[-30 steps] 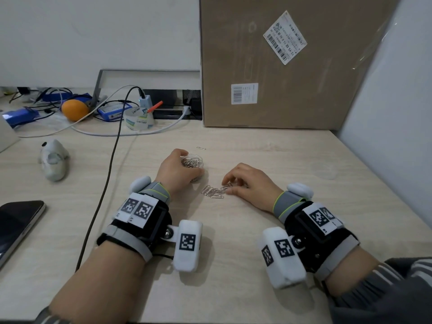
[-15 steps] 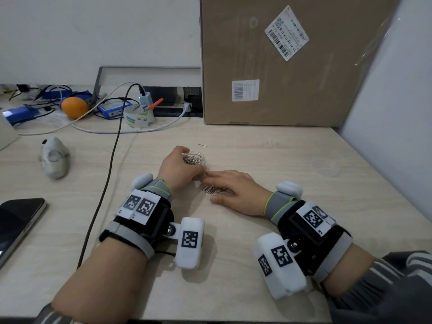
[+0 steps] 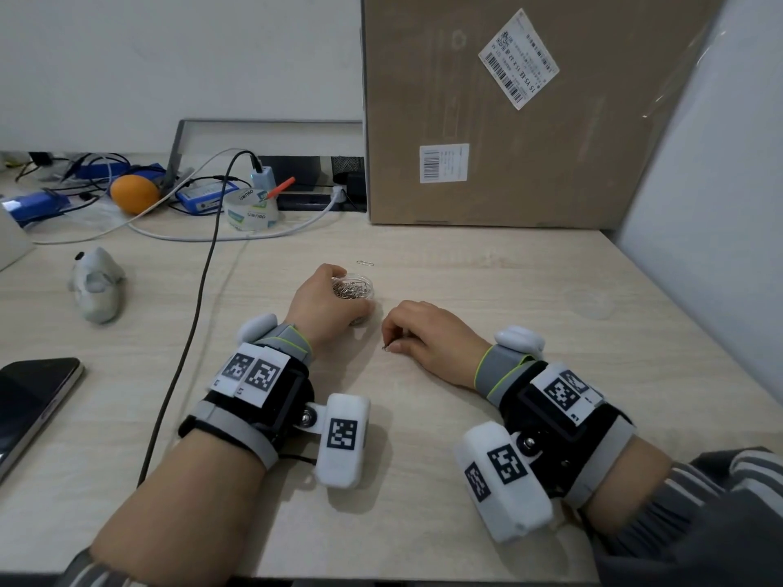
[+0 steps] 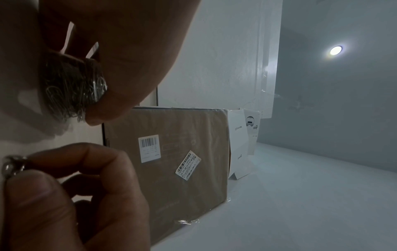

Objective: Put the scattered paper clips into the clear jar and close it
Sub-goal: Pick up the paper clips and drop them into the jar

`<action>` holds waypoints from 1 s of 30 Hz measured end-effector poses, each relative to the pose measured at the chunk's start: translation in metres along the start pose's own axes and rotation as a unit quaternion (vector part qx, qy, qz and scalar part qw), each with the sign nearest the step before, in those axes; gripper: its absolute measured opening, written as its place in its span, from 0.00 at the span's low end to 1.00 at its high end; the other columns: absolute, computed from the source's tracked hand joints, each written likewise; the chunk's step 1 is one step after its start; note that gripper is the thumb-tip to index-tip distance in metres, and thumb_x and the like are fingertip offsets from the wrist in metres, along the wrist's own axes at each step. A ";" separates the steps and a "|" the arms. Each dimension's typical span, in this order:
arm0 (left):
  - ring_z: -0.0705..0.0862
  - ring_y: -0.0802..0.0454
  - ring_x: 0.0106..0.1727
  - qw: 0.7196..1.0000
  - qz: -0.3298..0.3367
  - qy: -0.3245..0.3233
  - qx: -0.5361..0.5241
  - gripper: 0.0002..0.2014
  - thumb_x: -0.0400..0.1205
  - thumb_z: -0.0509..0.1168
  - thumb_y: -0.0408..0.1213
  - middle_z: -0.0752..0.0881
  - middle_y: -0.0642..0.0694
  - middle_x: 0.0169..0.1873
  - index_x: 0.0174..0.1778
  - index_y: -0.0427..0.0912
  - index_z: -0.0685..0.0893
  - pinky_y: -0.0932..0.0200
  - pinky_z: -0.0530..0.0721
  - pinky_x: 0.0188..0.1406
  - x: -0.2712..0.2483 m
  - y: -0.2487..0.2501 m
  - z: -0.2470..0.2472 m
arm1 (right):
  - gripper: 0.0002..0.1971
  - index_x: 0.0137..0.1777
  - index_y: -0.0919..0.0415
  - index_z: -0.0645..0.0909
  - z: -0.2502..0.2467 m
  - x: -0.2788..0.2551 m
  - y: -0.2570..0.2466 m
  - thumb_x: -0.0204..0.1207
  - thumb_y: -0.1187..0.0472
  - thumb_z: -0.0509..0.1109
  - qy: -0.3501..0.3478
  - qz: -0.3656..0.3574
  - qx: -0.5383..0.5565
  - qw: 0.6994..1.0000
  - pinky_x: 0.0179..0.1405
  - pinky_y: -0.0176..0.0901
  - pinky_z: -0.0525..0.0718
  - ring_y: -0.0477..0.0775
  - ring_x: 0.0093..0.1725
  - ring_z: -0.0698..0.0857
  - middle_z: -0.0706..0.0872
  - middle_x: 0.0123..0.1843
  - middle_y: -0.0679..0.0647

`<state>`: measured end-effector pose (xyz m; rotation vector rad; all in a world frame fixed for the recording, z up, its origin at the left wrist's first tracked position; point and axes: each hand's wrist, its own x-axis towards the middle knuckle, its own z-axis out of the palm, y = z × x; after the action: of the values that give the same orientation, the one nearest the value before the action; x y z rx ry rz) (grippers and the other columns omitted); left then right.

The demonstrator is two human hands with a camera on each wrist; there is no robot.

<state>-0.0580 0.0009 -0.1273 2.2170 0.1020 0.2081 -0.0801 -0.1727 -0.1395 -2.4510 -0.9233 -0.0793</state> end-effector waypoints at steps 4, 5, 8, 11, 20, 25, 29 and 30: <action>0.78 0.48 0.52 1.000 0.000 -0.005 0.000 0.31 0.70 0.77 0.40 0.79 0.46 0.54 0.68 0.41 0.75 0.53 0.79 0.55 0.000 0.001 0.000 | 0.05 0.49 0.65 0.79 -0.001 0.000 -0.001 0.76 0.65 0.67 -0.005 0.045 -0.003 0.999 0.50 0.47 0.75 0.57 0.51 0.78 0.81 0.51 0.60; 0.78 0.48 0.52 1.000 0.001 -0.006 0.000 0.31 0.70 0.77 0.40 0.79 0.46 0.53 0.68 0.41 0.75 0.53 0.79 0.55 -0.001 0.001 0.000 | 0.05 0.50 0.65 0.79 -0.002 0.000 -0.001 0.76 0.64 0.67 -0.009 0.056 -0.009 0.998 0.52 0.49 0.75 0.57 0.51 0.78 0.81 0.52 0.60; 0.78 0.48 0.52 1.000 0.008 -0.012 0.000 0.31 0.70 0.77 0.40 0.79 0.47 0.53 0.68 0.41 0.75 0.53 0.79 0.56 -0.002 0.002 0.001 | 0.06 0.51 0.64 0.77 -0.002 0.000 0.000 0.77 0.63 0.66 -0.014 0.082 -0.016 0.996 0.52 0.49 0.74 0.53 0.48 0.75 0.79 0.49 0.56; 0.79 0.49 0.53 1.000 0.014 -0.019 0.000 0.31 0.70 0.77 0.41 0.79 0.48 0.54 0.68 0.41 0.75 0.54 0.79 0.56 -0.002 0.002 0.002 | 0.05 0.50 0.64 0.79 -0.002 -0.001 0.004 0.76 0.64 0.66 0.006 0.086 0.001 0.996 0.50 0.45 0.73 0.49 0.46 0.73 0.79 0.47 0.55; 0.82 0.49 0.54 0.997 0.040 -0.059 -0.011 0.31 0.68 0.79 0.44 0.83 0.47 0.56 0.66 0.45 0.77 0.53 0.81 0.57 -0.009 0.010 0.005 | 0.01 0.38 0.62 0.84 -0.015 -0.003 0.002 0.69 0.67 0.73 0.291 0.057 0.123 0.947 0.36 0.26 0.71 0.40 0.34 0.77 0.84 0.35 0.51; 0.84 0.52 0.54 0.988 0.083 -0.123 -0.035 0.31 0.65 0.80 0.42 0.85 0.49 0.54 0.63 0.48 0.79 0.55 0.83 0.57 -0.020 0.021 0.007 | 0.00 0.39 0.62 0.87 -0.021 -0.005 -0.007 0.68 0.66 0.75 0.355 0.046 0.184 0.915 0.38 0.26 0.75 0.41 0.37 0.81 0.88 0.37 0.52; 0.86 0.53 0.52 0.979 0.108 -0.164 -0.058 0.30 0.62 0.81 0.43 0.87 0.50 0.50 0.60 0.47 0.80 0.51 0.85 0.56 -0.027 0.027 0.008 | 0.02 0.41 0.56 0.90 -0.018 -0.006 -0.006 0.69 0.61 0.76 0.321 0.049 0.172 0.930 0.48 0.26 0.73 0.41 0.45 0.80 0.88 0.37 0.43; 0.86 0.52 0.53 0.979 0.110 -0.164 -0.058 0.29 0.63 0.81 0.42 0.87 0.50 0.51 0.60 0.47 0.80 0.50 0.85 0.57 -0.027 0.028 0.008 | 0.03 0.43 0.54 0.90 -0.018 -0.006 -0.006 0.70 0.59 0.75 0.312 0.047 0.163 0.935 0.52 0.28 0.73 0.42 0.48 0.79 0.88 0.39 0.42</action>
<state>-0.0831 -0.0264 -0.1134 2.1128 -0.3299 -0.0320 -0.0865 -0.1811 -0.1229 -1.9617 -0.4858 -0.5858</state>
